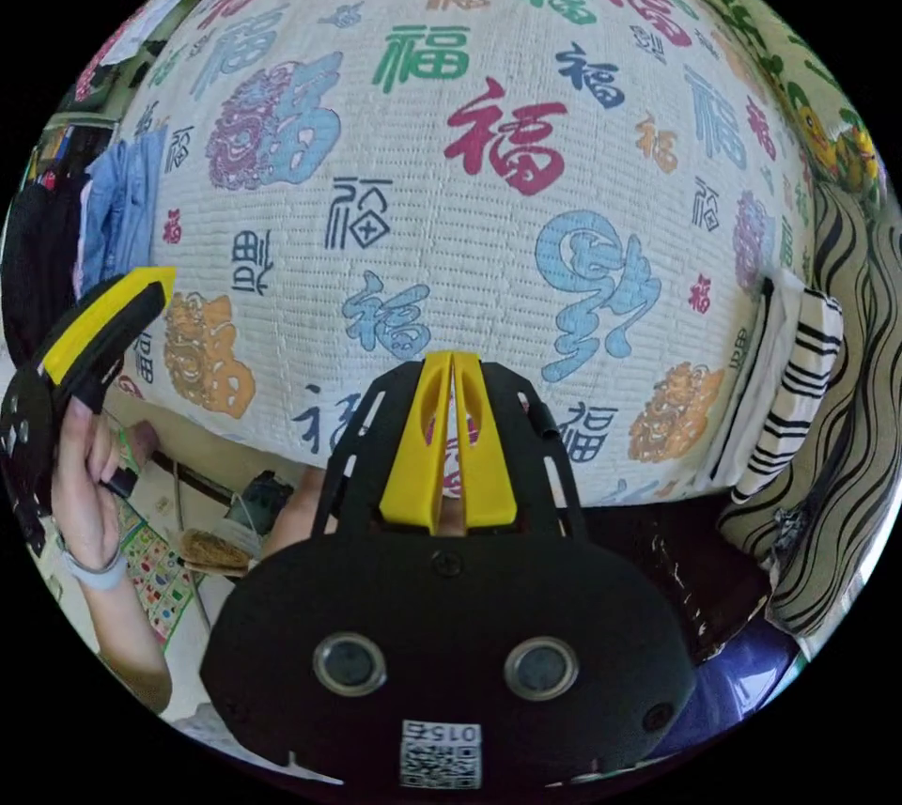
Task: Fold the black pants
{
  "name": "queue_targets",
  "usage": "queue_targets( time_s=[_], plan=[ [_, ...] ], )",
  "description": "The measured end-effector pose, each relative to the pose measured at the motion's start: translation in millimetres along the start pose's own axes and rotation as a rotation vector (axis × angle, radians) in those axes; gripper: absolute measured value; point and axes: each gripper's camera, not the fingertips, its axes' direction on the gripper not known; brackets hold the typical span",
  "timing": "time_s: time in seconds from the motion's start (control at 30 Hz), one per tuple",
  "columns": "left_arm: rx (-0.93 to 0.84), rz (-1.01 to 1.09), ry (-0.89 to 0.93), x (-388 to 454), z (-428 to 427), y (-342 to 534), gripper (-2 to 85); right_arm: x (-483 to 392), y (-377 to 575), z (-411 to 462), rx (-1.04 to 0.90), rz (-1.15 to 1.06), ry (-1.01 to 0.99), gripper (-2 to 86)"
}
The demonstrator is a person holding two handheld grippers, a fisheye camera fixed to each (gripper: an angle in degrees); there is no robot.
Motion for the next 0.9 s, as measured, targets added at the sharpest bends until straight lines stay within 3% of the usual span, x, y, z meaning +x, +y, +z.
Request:
queue_targets(
  time_s=[0.1,0.27,0.37,0.43,0.63,0.9],
  plan=[
    [-0.086,-0.083,0.094,8,54,-13,-0.8,6,-9,26,-0.058,0.045,-0.018,-0.5],
    [-0.305,-0.281,0.063,4,130,-36,-0.7,11,-32,63,-0.204,0.145,0.211,-0.8],
    [-0.312,-0.401,0.212,-13,158,-39,-0.4,16,-39,69,-0.204,0.154,0.226,-1.0],
    [-0.291,-0.430,0.219,-21,169,-42,-0.3,22,-41,70,-0.201,0.167,0.214,-1.0],
    [-0.444,-0.457,0.065,-31,216,-59,-0.4,46,-41,69,-0.157,0.167,0.168,-1.0],
    [-0.501,-0.504,0.068,-47,266,-83,-0.5,90,-48,70,-0.209,0.180,0.075,-1.0]
  ],
)
